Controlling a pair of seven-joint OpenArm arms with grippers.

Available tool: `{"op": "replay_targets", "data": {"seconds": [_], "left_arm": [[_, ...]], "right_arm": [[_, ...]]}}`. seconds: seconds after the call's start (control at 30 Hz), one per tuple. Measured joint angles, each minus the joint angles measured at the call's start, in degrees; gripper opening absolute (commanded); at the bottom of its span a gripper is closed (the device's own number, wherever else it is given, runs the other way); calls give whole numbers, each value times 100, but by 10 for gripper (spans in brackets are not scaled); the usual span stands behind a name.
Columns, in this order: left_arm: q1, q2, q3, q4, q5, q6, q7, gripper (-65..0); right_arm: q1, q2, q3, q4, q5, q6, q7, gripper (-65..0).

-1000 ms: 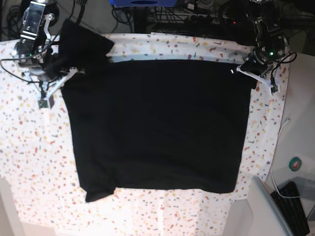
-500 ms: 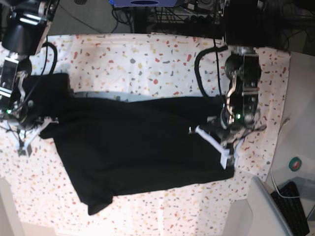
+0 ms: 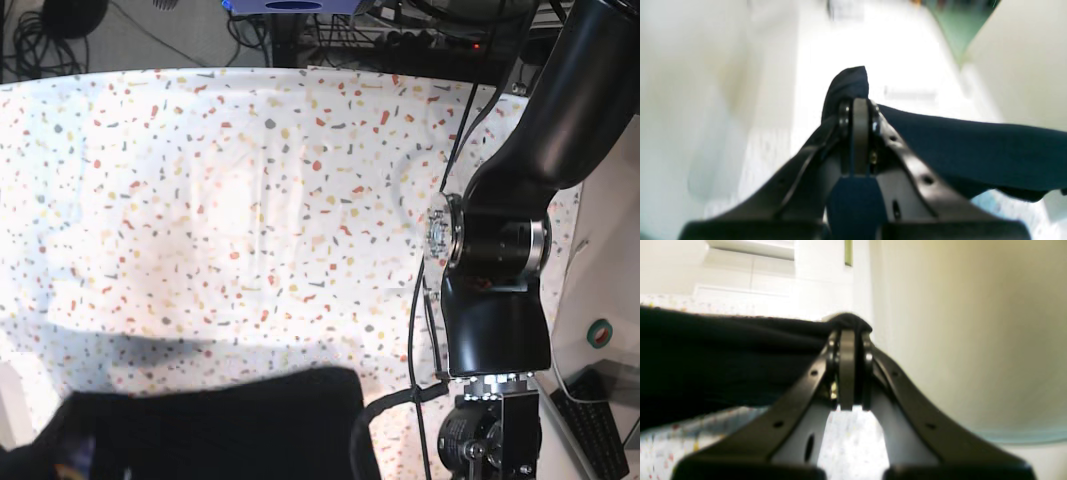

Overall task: Layout the t-shirt on the table in an organized manner, then fold the t-shirt properly
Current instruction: 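Lift the shirt with both grippers and shake it flat, then lay the shirt down and regrasp its shoulder edge with the right gripper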

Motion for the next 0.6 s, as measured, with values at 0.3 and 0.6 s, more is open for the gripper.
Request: {"op": "replay_targets", "data": {"seconds": [0.3,0.6], "left_arm": [[1838,-109,76,914,79,-2,92,-650],[4612,-590,46,697,105,70,-1029,-650]], "right_arm": [[-1840,-151,234,1182,-66,-33,-612,-650],[-3762,-1082,398,-317,46,-22,887,-650]]}}
